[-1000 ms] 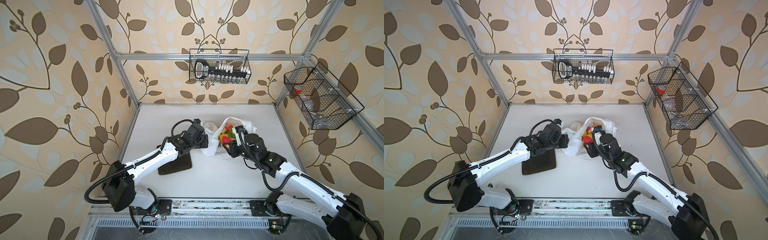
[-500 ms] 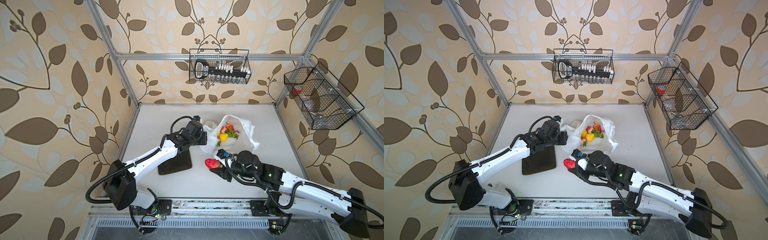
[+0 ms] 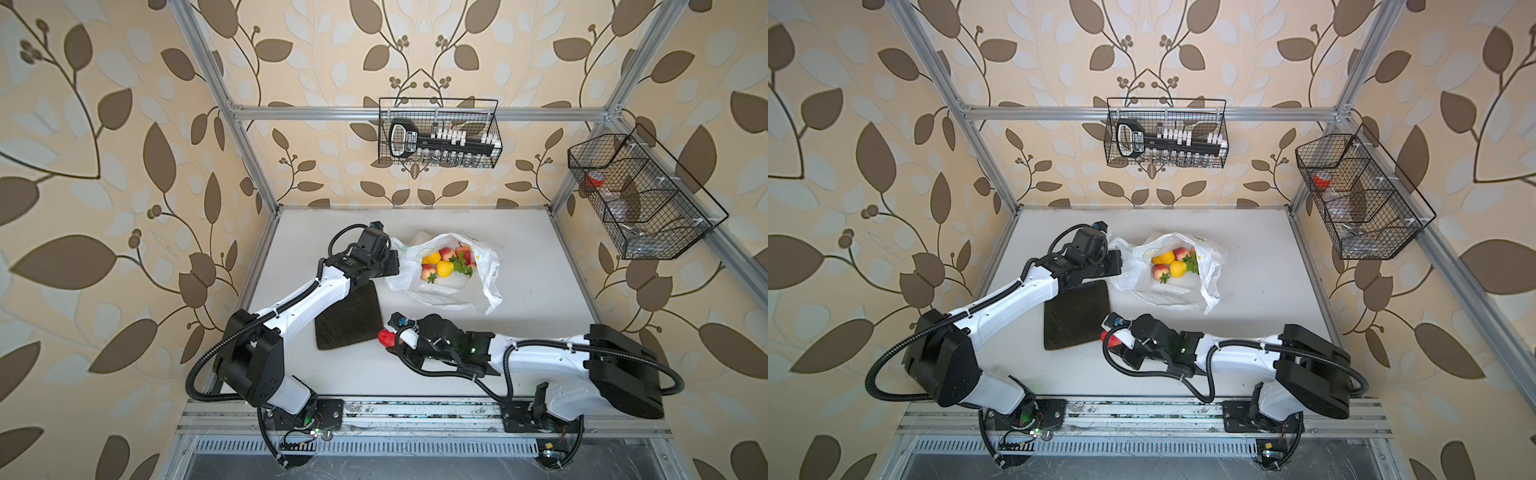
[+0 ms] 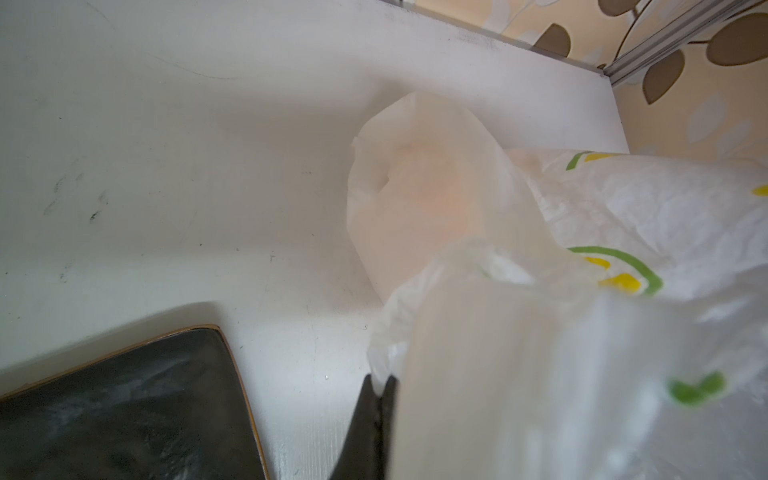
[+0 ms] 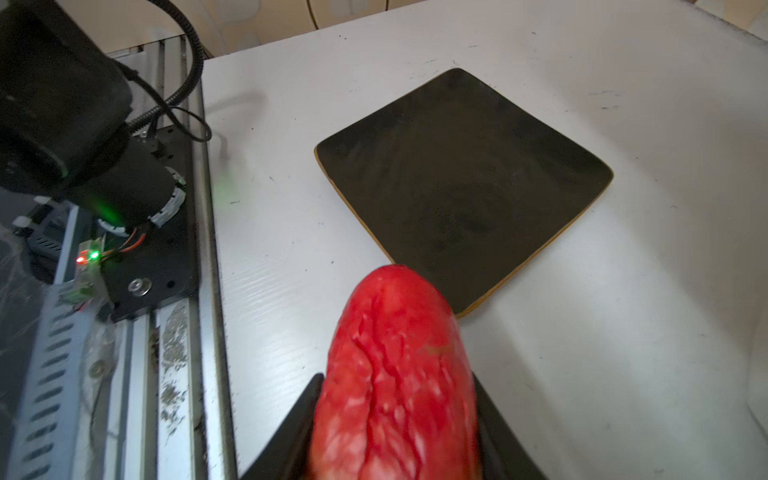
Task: Take the fake fruits out of the plastic bag
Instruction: 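Lift the red apple out with the right gripper and carry it over the dark tray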
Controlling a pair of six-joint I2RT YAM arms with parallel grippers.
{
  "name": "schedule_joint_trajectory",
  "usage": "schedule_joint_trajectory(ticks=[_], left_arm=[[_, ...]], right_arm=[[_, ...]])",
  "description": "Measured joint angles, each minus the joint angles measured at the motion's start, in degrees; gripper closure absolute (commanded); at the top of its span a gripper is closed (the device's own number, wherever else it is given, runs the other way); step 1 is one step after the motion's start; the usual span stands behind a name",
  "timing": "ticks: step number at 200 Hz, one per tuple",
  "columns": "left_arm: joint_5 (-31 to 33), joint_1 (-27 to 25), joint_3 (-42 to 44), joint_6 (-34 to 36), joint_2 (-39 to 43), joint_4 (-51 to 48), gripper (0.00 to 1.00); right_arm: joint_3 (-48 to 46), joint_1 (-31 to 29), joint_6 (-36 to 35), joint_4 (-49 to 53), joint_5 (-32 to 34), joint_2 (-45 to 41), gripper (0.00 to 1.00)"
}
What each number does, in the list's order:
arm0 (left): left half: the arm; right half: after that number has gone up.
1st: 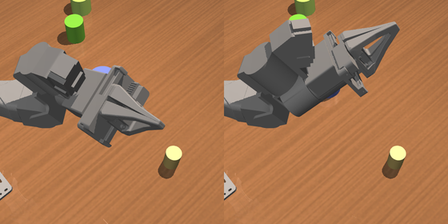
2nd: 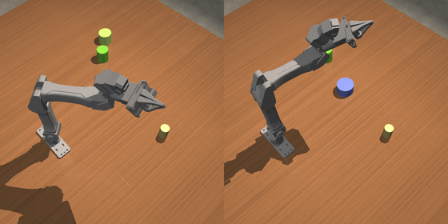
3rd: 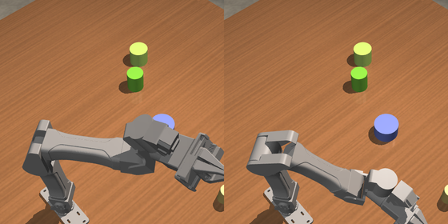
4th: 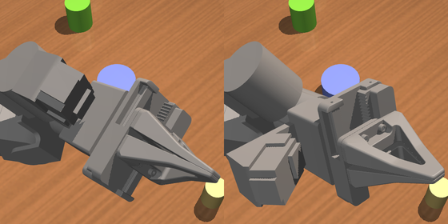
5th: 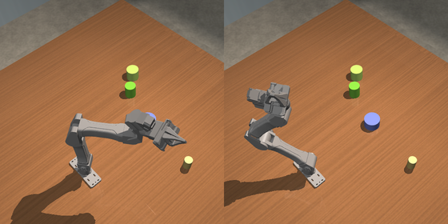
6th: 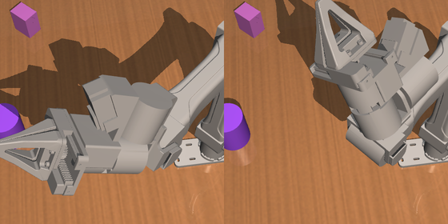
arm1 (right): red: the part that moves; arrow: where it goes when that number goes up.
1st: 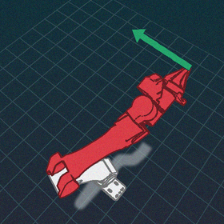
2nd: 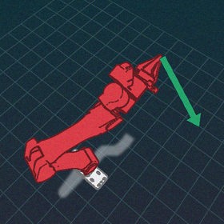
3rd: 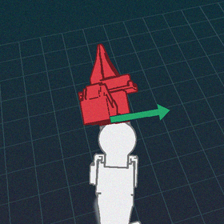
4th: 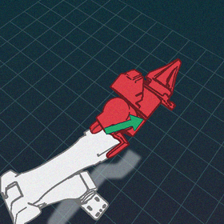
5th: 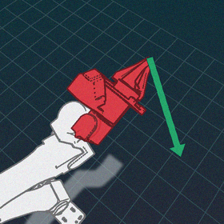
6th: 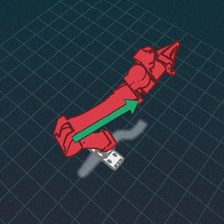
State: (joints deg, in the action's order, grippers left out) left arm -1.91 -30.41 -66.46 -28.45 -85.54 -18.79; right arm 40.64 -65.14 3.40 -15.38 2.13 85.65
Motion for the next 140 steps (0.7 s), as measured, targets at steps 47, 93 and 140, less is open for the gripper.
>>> schedule_joint_trajectory(ticks=[47, 93, 140], left_arm=[[-0.98, 0.02, 0.02, 0.00, 0.02, 0.61, 0.98], [-1.27, 0.02, 0.20, 0.00, 0.04, 0.59, 0.98], [-1.42, 0.02, 0.22, 0.02, 0.74, 0.04, 0.99]], right_arm=[[7.74, 0.02, 0.92, -3.37, 3.87, 9.55, 0.72], [13.38, 0.35, 1.49, -3.76, 5.46, 17.55, 0.71], [18.27, 0.92, 1.55, -3.76, 6.05, 25.27, 0.69]])
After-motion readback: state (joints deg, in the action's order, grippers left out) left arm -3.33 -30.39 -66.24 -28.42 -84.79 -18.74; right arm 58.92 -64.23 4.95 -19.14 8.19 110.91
